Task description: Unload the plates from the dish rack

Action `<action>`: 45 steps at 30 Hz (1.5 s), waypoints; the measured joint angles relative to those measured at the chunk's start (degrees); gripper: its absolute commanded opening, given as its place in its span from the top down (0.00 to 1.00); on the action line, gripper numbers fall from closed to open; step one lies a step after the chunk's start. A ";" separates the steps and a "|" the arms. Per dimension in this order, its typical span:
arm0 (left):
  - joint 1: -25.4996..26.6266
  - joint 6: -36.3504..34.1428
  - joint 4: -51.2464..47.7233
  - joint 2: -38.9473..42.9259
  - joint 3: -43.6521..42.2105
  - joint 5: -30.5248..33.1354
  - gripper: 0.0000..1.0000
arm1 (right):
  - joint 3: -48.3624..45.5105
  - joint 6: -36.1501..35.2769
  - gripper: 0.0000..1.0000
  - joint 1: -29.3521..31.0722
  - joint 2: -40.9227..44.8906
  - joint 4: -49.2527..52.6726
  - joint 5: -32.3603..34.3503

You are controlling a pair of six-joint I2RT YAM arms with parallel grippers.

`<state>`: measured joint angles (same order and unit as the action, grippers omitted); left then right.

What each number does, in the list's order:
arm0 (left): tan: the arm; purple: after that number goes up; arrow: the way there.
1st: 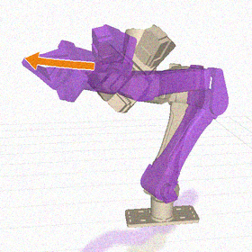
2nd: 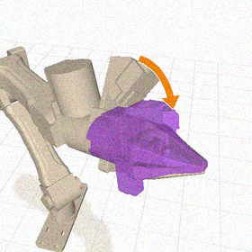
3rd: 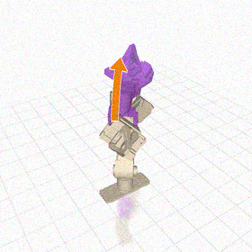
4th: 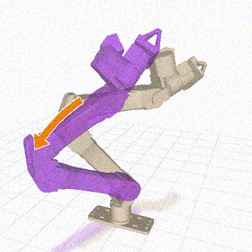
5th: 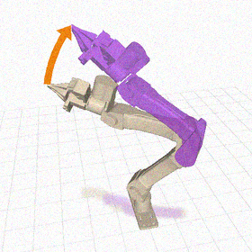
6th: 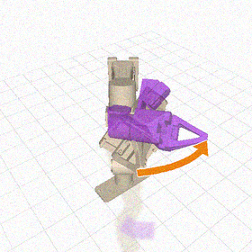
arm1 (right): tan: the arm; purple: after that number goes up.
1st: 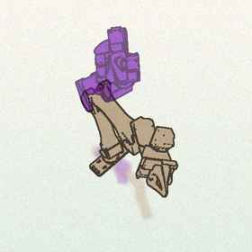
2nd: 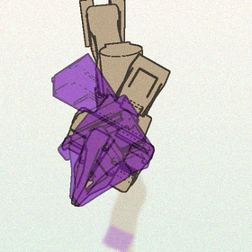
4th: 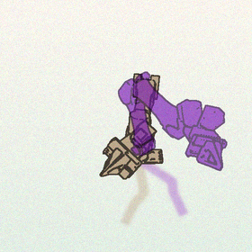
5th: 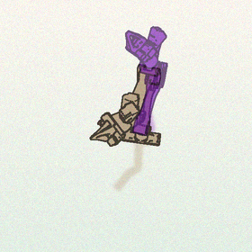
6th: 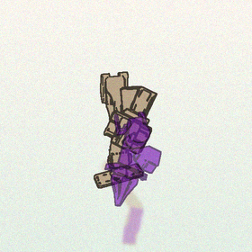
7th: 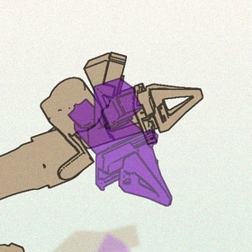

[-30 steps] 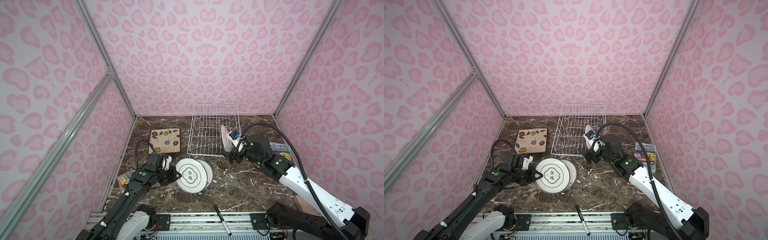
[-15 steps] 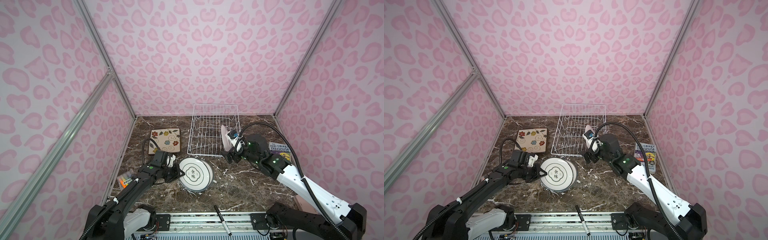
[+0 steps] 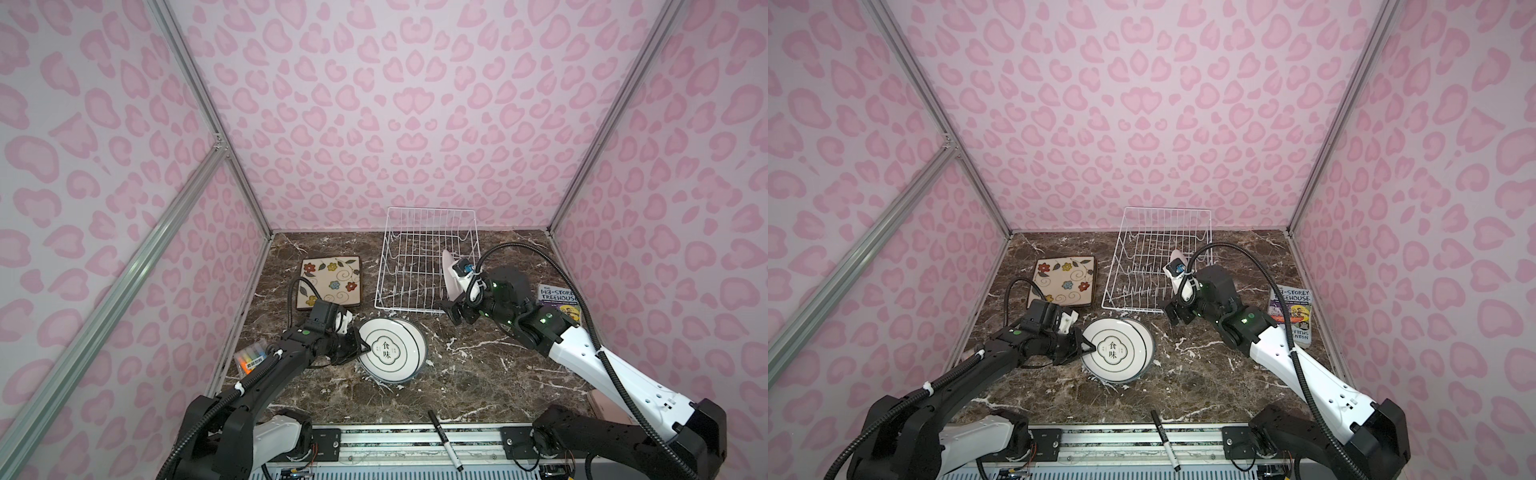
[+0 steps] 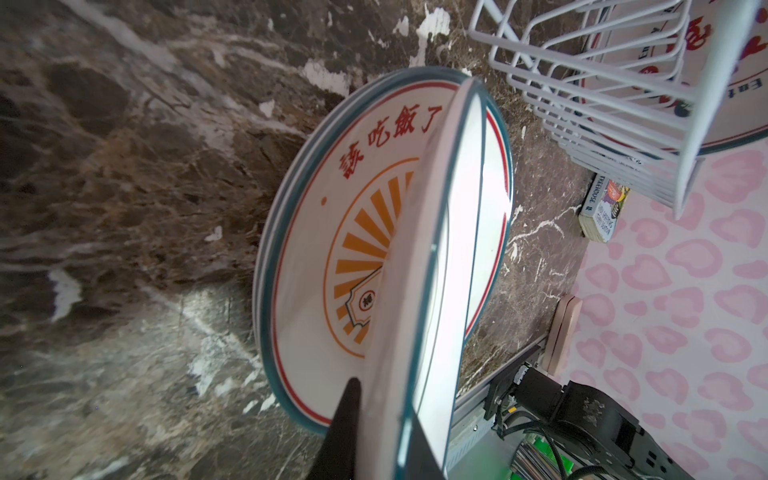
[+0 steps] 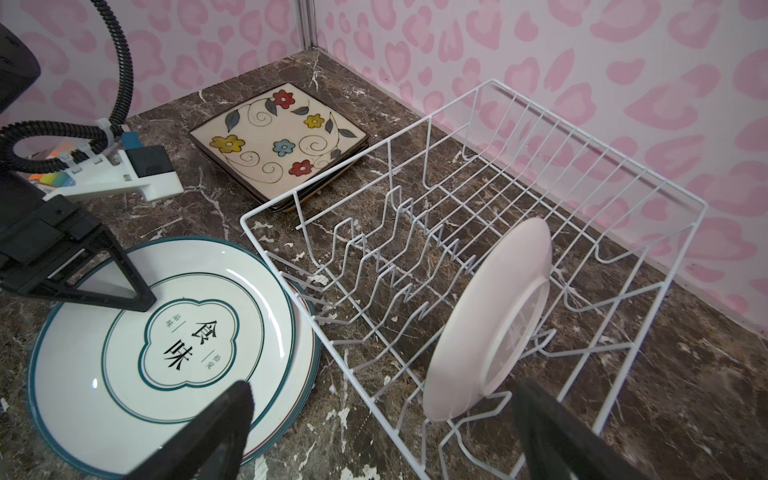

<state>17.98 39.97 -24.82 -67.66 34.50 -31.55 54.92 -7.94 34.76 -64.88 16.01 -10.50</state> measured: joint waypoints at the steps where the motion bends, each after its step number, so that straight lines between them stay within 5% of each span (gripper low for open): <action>1: 0.00 -0.20 -0.13 -0.07 0.04 0.20 0.75 | 0.00 0.00 0.01 0.00 0.04 -0.07 0.00; 14: 0.46 -1.36 -3.52 -1.18 3.02 3.43 0.22 | -0.02 0.35 0.01 0.00 -0.63 -1.49 0.39; 32: 4.55 -1.51 -7.19 -6.58 7.15 8.79 0.14 | -0.39 0.44 0.01 0.00 -0.57 -1.97 1.09; 45: 4.59 -2.89 -16.76 -2.45 17.92 20.15 0.12 | -1.40 0.70 0.02 -0.02 1.27 -1.44 3.50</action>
<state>22.57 37.08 -41.58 -70.11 52.42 -11.40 53.52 -7.25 34.74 -63.61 14.57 -7.01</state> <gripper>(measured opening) 0.879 0.987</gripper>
